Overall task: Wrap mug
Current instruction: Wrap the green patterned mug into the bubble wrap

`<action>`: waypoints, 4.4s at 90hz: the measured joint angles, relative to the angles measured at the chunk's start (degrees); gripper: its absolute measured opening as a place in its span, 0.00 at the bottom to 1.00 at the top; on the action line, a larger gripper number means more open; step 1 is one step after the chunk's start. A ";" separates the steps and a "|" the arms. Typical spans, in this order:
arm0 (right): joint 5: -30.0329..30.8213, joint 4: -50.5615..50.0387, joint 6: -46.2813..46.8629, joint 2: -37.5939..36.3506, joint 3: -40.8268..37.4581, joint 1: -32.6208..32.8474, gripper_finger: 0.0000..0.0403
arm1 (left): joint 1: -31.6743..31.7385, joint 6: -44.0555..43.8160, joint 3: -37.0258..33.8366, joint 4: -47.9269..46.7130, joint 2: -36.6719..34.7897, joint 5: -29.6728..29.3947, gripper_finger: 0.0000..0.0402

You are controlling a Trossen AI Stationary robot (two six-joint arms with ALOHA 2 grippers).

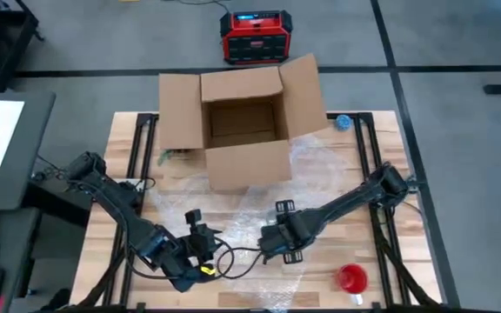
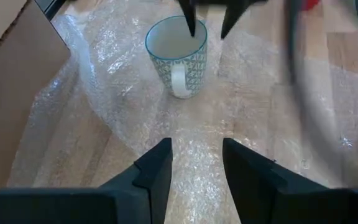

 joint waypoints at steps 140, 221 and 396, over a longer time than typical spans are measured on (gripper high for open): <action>3.96 56.07 -6.80 -21.89 -41.49 -0.26 0.42 | 0.74 -1.60 -18.69 28.28 -0.11 -2.20 0.31; -11.39 40.15 0.14 -14.16 -30.47 -2.77 0.03 | 0.76 -2.08 -18.69 28.26 -0.13 -2.48 0.31; 6.03 44.86 13.20 -50.89 -76.07 -39.71 0.66 | 2.42 -1.60 -18.69 28.01 -0.15 -2.59 0.31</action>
